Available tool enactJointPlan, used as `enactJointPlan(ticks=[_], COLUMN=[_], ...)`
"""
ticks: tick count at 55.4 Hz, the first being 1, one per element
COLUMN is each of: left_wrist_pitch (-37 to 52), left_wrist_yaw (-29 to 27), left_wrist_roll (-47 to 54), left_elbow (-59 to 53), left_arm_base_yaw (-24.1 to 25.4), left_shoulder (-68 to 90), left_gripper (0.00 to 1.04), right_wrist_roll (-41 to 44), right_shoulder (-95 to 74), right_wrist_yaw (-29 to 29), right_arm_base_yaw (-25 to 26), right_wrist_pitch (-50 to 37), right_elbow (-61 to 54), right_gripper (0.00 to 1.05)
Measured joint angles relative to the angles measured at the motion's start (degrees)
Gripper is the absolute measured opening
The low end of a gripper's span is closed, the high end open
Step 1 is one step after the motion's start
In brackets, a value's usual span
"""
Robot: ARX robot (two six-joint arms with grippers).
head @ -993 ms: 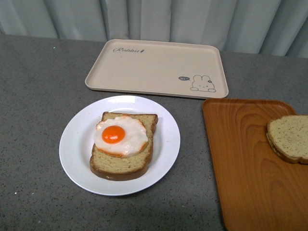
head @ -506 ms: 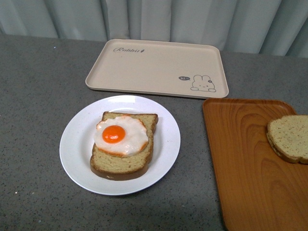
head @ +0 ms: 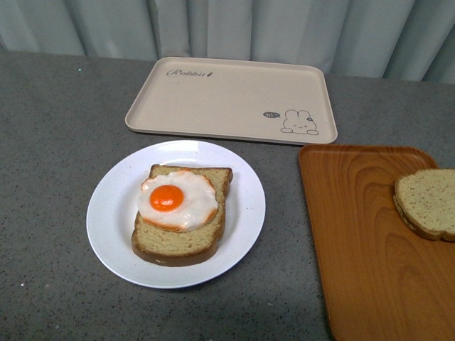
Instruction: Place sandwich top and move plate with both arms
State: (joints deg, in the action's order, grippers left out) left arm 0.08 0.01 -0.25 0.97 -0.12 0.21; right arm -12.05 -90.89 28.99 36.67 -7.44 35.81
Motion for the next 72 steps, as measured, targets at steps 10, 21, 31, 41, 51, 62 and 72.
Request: enactJointPlan(ticks=[10, 21, 31, 41, 51, 62, 72], left_wrist_pitch=[0.0, 0.0, 0.0, 0.0, 0.0, 0.0, 0.0], left_wrist_yaw=[-0.02, 0.0, 0.0, 0.0, 0.0, 0.0, 0.0], left_wrist_roll=[0.0, 0.0, 0.0, 0.0, 0.02, 0.0, 0.0], left_elbow=[0.0, 0.0, 0.0, 0.0, 0.0, 0.0, 0.0], left_arm_base_yaw=[0.0, 0.0, 0.0, 0.0, 0.0, 0.0, 0.0], left_shoulder=[0.0, 0.0, 0.0, 0.0, 0.0, 0.02, 0.0], left_gripper=[0.98, 0.98, 0.98, 0.98, 0.98, 0.98, 0.98], right_wrist_roll=[2.36, 6.12, 6.47, 5.44, 2.71, 1.07, 0.59], right_shoulder=[-14.47, -21.99, -25.64, -29.53, -31.52, -32.79, -33.2], right_wrist_yaw=[3.17, 3.8, 7.23, 8.02, 7.67, 7.56, 7.08], right_arm_base_yaw=[-1.42, -1.81, -4.35, -8.2, -9.49, -10.43, -10.56], right_wrist_pitch=[2.1, 6.23, 5.4, 3.67, 2.45, 1.79, 1.55], right_elbow=[9.51, 15.04, 16.33, 18.51, 19.12, 19.12, 18.95], right_gripper=[0.96, 0.96, 0.96, 0.96, 0.96, 0.94, 0.61])
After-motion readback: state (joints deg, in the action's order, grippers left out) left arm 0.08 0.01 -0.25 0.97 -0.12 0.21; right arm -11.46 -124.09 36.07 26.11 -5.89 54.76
